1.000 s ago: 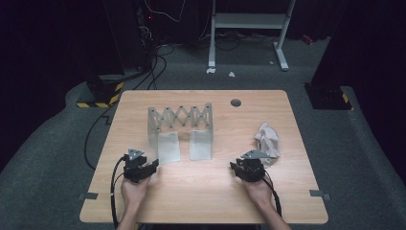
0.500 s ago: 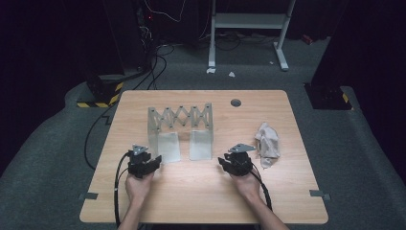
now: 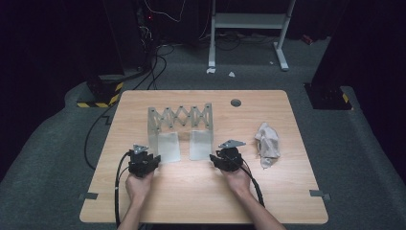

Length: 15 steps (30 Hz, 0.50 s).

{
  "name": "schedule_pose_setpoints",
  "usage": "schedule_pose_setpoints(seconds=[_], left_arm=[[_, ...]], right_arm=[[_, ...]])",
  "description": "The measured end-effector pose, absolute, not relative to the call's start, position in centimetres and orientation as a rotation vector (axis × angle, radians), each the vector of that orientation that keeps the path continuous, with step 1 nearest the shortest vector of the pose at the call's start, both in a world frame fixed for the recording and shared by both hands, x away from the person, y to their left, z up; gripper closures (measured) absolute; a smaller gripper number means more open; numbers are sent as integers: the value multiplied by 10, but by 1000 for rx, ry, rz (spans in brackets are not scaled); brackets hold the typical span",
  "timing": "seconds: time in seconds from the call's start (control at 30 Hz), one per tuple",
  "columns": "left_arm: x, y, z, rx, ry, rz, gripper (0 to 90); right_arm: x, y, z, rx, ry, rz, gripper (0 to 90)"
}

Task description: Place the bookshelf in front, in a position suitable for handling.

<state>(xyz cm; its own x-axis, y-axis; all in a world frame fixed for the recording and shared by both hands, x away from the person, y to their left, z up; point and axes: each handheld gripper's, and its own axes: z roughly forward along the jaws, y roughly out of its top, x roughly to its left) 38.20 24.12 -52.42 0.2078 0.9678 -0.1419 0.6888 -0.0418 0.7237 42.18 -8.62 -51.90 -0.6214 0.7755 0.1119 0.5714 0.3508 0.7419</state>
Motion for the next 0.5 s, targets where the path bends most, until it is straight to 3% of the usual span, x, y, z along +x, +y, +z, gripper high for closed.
schedule_pose_setpoints(seconds=[0.27, 0.5], left_arm=[[383, 241, -525, 1794, 1528, 487, 717], [383, 238, -525, 1798, 1520, 477, 787]], right_arm=[[429, -72, -520, 1220, 2346, 1099, 615], [434, -69, -522, 1227, 2344, 1065, 675]])
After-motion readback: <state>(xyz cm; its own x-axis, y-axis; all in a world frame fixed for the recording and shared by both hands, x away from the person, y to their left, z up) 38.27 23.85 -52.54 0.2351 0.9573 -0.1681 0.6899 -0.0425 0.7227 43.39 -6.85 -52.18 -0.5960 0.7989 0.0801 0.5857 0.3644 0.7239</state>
